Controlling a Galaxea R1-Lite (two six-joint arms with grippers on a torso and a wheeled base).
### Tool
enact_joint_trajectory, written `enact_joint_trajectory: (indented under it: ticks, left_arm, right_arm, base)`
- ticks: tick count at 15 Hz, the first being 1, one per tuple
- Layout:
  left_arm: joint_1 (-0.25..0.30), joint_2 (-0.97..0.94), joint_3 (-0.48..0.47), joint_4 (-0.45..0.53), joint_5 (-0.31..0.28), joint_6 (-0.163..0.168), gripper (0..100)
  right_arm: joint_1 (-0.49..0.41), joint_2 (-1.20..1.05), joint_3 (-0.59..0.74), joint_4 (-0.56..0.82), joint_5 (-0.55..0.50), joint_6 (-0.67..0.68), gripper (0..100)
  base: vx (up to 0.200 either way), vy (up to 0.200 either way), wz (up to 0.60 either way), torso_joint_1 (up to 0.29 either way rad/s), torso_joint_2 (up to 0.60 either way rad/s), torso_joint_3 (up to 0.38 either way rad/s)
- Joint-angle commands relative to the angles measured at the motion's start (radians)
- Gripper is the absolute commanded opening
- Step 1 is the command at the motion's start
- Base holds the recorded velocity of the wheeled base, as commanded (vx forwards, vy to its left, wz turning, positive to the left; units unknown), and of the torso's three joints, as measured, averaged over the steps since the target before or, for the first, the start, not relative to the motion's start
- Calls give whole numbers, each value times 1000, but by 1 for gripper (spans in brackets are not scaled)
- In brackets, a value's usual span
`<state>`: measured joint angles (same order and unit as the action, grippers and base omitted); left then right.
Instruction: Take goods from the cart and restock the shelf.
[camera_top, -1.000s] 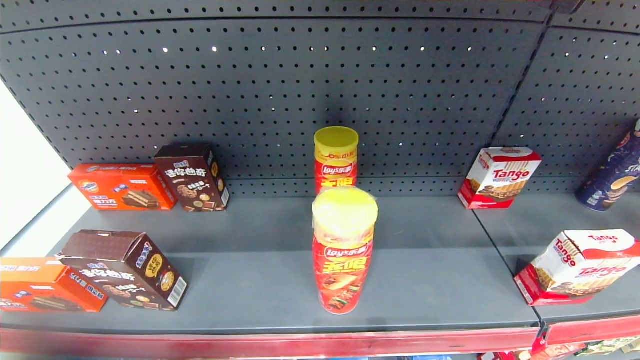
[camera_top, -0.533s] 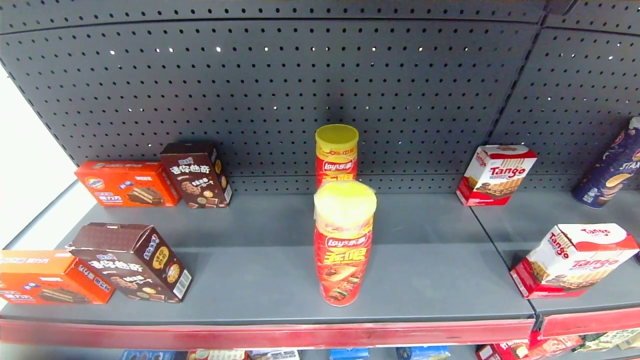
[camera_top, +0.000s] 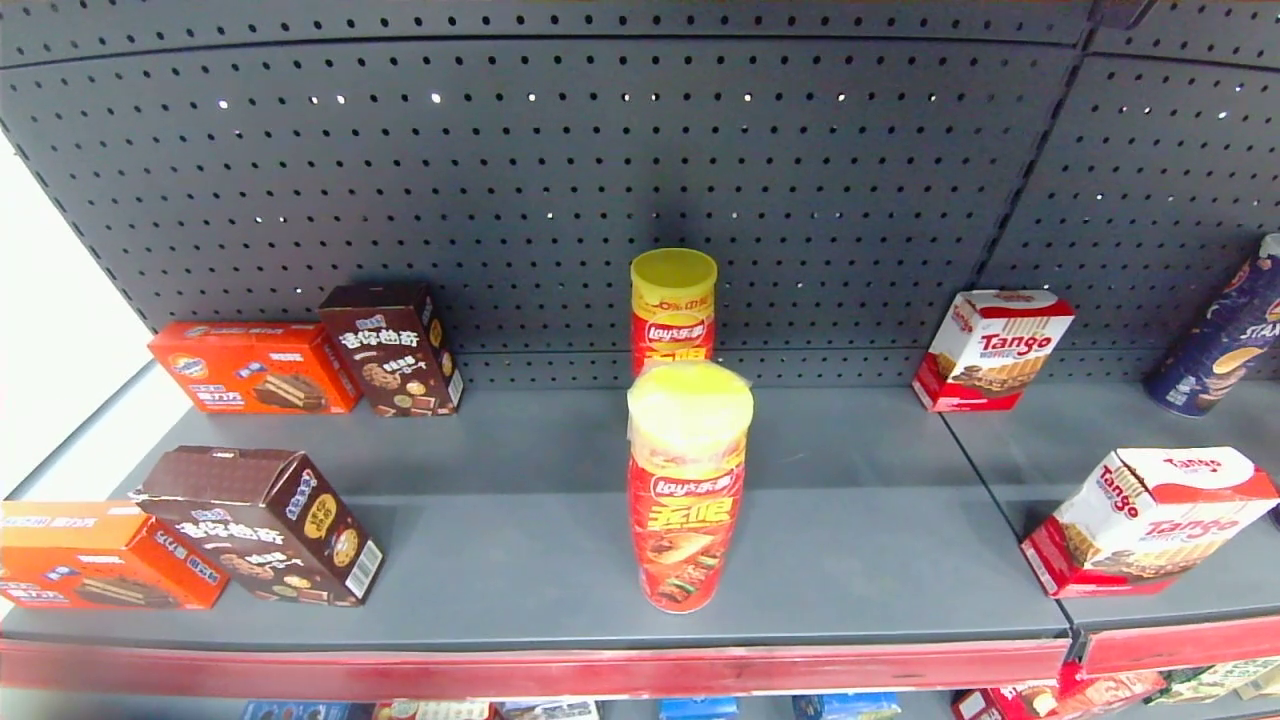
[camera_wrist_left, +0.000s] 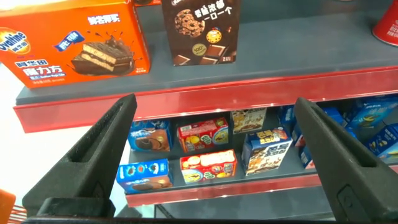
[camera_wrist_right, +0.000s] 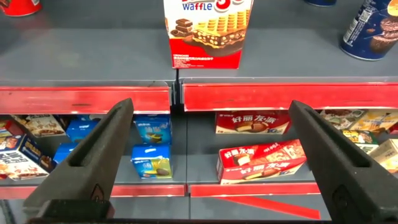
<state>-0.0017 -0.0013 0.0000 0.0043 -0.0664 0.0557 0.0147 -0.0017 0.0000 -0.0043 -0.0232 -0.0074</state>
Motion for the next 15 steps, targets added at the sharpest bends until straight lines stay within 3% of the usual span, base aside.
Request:
enact_joint_trajectory:
  ticks: [1, 15]
  left_arm:
    - [0, 1, 0, 0, 0, -1, 100]
    - [0, 1, 0, 0, 3, -10, 100]
  right_arm:
    - [1, 2, 0, 0, 0, 0, 100]
    - [1, 2, 0, 0, 0, 0, 100]
  base:
    - [0, 0, 0, 0, 0, 0]
    - [-14, 0, 0, 0, 0, 0]
